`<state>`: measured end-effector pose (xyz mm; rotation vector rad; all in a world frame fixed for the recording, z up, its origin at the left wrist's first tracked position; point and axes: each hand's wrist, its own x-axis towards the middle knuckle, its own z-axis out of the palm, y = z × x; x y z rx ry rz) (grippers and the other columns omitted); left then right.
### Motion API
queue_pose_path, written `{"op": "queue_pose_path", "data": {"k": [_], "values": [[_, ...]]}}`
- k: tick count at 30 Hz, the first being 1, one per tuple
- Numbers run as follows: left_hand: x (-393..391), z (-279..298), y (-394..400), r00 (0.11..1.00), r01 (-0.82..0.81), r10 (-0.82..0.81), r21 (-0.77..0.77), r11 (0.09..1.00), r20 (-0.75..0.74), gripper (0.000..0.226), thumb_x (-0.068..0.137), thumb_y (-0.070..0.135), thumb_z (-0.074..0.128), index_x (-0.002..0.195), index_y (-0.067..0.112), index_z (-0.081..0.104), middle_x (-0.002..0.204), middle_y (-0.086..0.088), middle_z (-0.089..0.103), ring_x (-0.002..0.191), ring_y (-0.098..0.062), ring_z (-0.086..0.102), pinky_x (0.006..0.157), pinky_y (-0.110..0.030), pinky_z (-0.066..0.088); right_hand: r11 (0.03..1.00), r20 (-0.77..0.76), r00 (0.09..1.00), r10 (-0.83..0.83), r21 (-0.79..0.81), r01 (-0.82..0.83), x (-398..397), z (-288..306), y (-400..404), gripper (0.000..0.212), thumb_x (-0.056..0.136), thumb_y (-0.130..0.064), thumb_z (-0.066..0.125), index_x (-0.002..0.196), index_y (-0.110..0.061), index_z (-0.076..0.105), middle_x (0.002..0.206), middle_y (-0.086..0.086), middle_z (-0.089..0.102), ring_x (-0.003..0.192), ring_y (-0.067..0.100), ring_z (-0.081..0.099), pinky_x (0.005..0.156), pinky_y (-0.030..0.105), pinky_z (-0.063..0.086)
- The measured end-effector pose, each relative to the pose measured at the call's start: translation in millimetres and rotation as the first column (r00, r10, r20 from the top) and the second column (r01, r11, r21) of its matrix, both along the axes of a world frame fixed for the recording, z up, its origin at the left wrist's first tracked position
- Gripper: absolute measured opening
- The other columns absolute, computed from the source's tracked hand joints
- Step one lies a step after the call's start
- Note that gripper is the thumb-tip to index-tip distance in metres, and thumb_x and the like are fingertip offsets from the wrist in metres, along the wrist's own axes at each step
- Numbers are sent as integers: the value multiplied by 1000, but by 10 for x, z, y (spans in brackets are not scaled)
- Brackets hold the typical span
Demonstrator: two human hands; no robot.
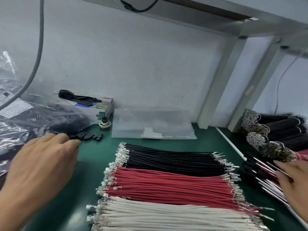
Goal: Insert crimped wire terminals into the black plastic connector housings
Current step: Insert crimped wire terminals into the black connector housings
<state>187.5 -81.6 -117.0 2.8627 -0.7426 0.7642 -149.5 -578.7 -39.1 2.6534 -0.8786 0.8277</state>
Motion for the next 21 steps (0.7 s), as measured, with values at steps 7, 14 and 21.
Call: {"op": "queue_pose_path", "data": {"k": [7, 14, 21], "values": [[-533, 356, -334, 967, 246, -213, -305, 920, 136, 38, 103, 44, 34, 123, 27, 62, 94, 9, 53, 64, -29, 64, 49, -40, 54, 777, 158, 819, 551, 261, -573, 1004, 286, 1270, 12, 89, -29, 71, 95, -38, 77, 92, -22, 64, 86, -1, 62, 78, 16, 45], [-775, 432, -459, 933, 354, -347, -394, 848, 92, 18, 92, 8, 72, 109, 12, 79, 98, 10, 69, 73, -16, 70, 60, -38, 61, 679, -56, 760, 647, 496, -542, 2100, 83, 2049, 25, 94, -40, 66, 116, -32, 74, 115, -14, 71, 107, 9, 62, 94, 33, 50], [-900, 519, -509, 922, 365, -385, -448, 816, 50, 31, 77, 6, 86, 106, 17, 81, 92, 14, 76, 70, -6, 71, 59, -29, 61, 702, -10, 795, 606, 476, -530, 2191, -16, 2000, 4, 82, -35, 78, 81, -35, 74, 81, -21, 63, 80, -1, 59, 70, 25, 44]]}}
